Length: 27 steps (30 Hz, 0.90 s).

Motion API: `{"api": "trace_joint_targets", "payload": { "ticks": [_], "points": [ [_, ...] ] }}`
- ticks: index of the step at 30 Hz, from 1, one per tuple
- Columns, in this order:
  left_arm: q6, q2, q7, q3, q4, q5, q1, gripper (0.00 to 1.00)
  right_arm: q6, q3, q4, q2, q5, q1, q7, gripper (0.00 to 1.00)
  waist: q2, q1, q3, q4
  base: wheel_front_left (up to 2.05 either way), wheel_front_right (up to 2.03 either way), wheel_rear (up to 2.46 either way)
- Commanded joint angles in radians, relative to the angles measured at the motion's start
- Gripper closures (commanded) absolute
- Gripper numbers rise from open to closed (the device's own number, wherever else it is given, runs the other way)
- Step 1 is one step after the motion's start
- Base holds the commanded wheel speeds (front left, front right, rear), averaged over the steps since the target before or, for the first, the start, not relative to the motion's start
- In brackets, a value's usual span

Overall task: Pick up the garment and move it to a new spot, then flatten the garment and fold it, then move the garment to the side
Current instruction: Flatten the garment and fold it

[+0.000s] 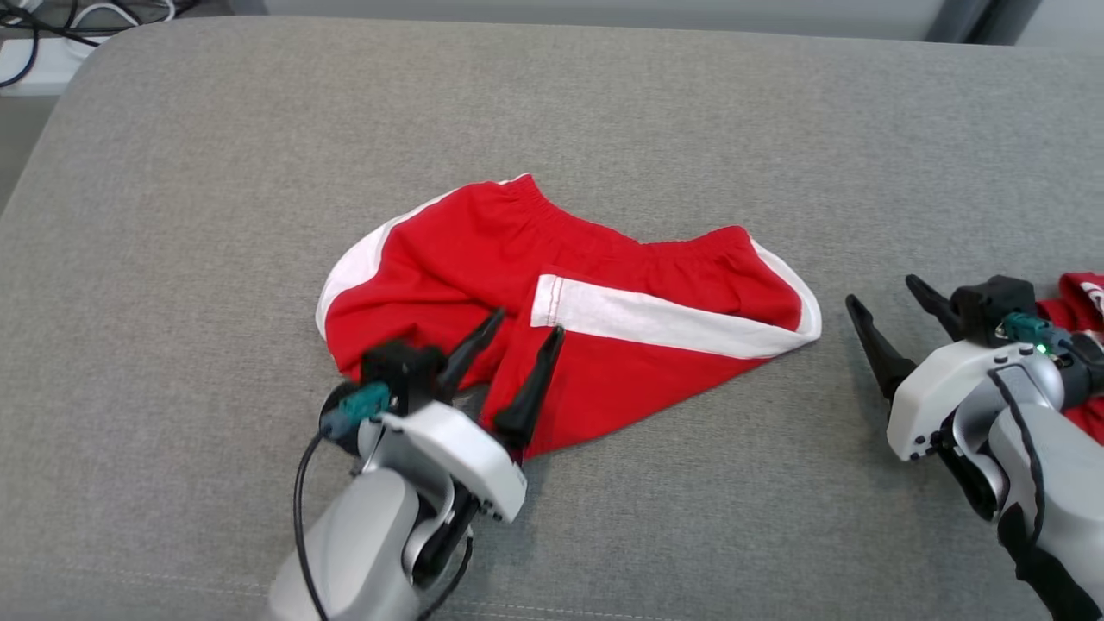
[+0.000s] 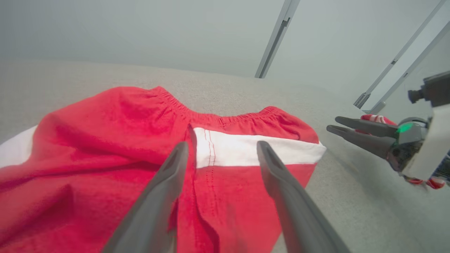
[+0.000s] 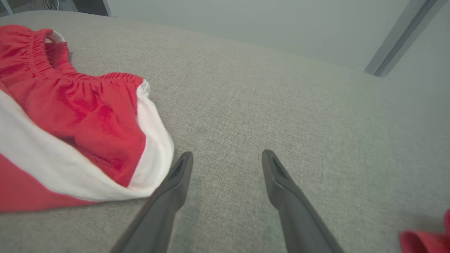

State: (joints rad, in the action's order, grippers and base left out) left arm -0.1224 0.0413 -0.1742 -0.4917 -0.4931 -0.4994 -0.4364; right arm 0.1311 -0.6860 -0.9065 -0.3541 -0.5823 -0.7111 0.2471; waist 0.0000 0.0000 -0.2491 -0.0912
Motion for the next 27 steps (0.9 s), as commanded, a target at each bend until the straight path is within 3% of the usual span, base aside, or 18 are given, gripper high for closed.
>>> {"api": "trace_joint_targets", "payload": {
  "ticks": [1,5,11,27],
  "points": [
    [-0.004,0.009,0.009,0.024,0.012,-0.016,-0.054,0.00,0.000,-0.001,0.026,-0.003,0.018,0.044,0.014,0.00,0.0000,0.0000,0.004,0.015,0.00,0.00,0.00],
    [0.020,0.009,0.071,0.013,-0.061,-0.057,-0.122,0.00,0.000,0.040,0.064,0.015,0.049,0.078,0.014,0.00,0.0000,0.0000,0.009,0.053,0.00,0.00,0.00],
    [0.014,0.022,0.100,0.009,-0.164,-0.080,-0.168,0.00,0.000,0.084,0.109,0.039,0.092,0.117,0.015,0.00,0.0000,0.0000,0.006,0.097,0.00,0.00,0.00],
    [-0.004,0.018,0.076,-0.027,-0.288,-0.131,-0.230,0.00,0.000,0.134,0.149,0.070,0.134,0.142,0.015,0.00,0.0000,0.0000,-0.008,0.103,0.00,0.00,0.00]
  ]
}}
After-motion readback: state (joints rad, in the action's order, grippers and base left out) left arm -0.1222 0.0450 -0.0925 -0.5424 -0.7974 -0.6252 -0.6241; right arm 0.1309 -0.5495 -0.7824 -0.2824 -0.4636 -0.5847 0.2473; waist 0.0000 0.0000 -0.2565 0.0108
